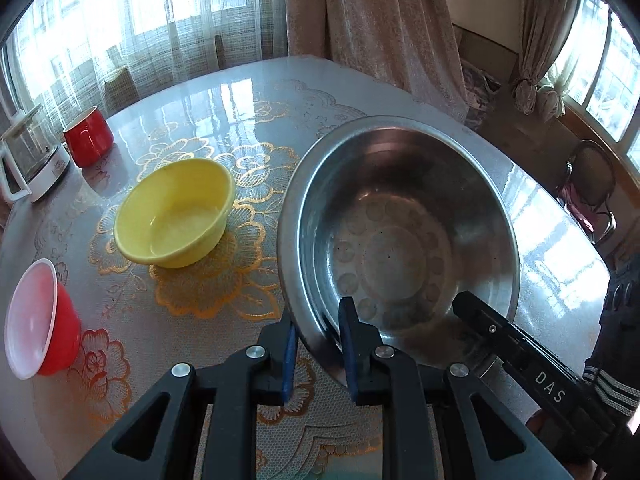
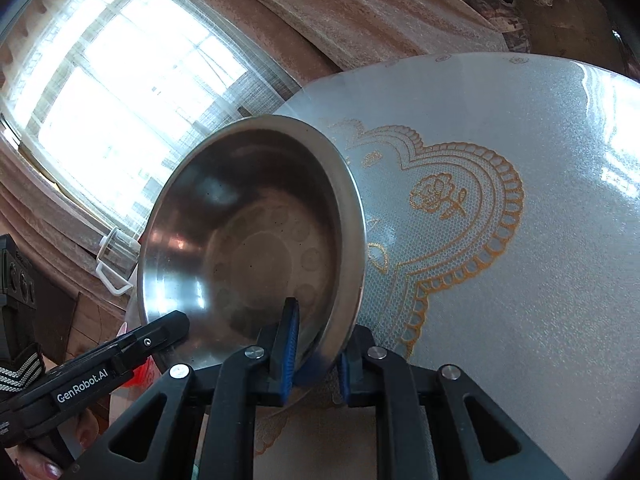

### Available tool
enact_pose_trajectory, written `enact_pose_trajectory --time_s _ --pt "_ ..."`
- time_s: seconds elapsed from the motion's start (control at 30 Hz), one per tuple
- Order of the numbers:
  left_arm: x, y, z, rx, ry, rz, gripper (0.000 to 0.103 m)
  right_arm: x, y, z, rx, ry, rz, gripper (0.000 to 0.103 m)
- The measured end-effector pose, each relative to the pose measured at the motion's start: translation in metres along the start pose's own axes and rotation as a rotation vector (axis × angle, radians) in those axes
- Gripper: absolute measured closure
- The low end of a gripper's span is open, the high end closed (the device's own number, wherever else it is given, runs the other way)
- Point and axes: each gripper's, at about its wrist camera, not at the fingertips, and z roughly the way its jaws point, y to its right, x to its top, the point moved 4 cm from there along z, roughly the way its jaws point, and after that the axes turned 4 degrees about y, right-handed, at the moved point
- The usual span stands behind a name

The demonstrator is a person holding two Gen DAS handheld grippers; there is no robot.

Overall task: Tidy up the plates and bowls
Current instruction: 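Lift the steel bowl with the right gripper and carry it beside the plate stack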

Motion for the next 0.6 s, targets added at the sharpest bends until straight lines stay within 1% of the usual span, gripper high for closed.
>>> enact_pose_trajectory --time_s 0.17,0.3,0.4,0.6 --pt "-0.016 0.004 -0.015 -0.04 -0.012 -0.025 0.083 -0.011 0.0 -0.018 -0.002 0.012 -0.007 0.086" --pt "-0.029 0.008 -0.026 -0.065 -0.016 -0.042 0.083 -0.016 -0.008 -0.037 -0.044 0.041 -0.078 0.086" --pt "-0.038 0.015 -0.039 -0.077 0.005 -0.029 0.083 -0.02 -0.011 -0.053 -0.065 0.054 -0.1 0.085" --pt "-0.052 0.017 -0.066 -0.088 0.059 -0.031 0.083 -0.025 -0.013 -0.072 -0.054 0.057 -0.079 0.085"
